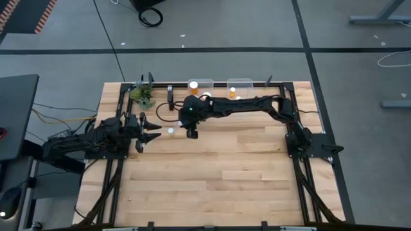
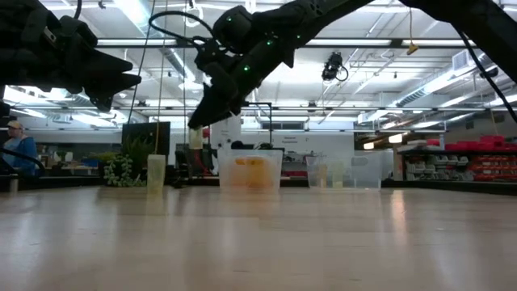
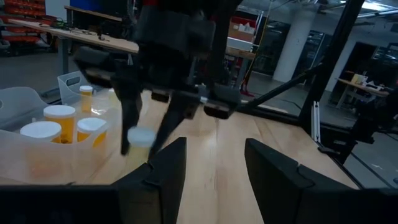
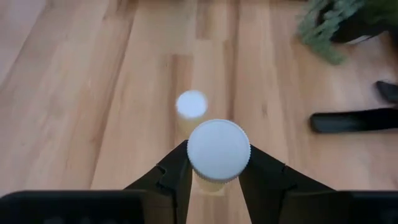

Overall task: Pick and place medicine bottles into bin by pill shape (circle, oval)
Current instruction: Put the small yellow pill bottle into the right transparent bin

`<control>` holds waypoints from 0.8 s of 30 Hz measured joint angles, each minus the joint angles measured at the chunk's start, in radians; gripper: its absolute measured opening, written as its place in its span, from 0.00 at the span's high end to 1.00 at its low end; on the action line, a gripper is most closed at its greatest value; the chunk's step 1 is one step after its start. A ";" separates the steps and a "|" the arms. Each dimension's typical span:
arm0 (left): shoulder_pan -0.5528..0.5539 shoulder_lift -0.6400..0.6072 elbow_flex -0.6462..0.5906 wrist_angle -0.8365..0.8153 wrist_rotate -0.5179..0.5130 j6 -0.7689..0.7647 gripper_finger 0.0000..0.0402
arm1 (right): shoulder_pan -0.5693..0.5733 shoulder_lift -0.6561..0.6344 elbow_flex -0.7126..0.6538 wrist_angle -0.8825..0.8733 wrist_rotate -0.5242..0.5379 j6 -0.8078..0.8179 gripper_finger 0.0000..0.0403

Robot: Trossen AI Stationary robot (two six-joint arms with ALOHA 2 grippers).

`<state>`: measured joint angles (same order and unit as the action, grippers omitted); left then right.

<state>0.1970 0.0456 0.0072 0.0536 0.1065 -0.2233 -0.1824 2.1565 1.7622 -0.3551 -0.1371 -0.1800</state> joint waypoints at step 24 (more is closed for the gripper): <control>0.000 0.000 0.000 0.000 0.000 0.000 0.57 | -0.100 -0.175 0.000 -0.199 0.066 -0.019 0.69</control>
<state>0.1970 0.0456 0.0071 0.0532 0.1062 -0.2233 -0.2821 1.9820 1.7622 -0.5544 -0.0708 -0.1993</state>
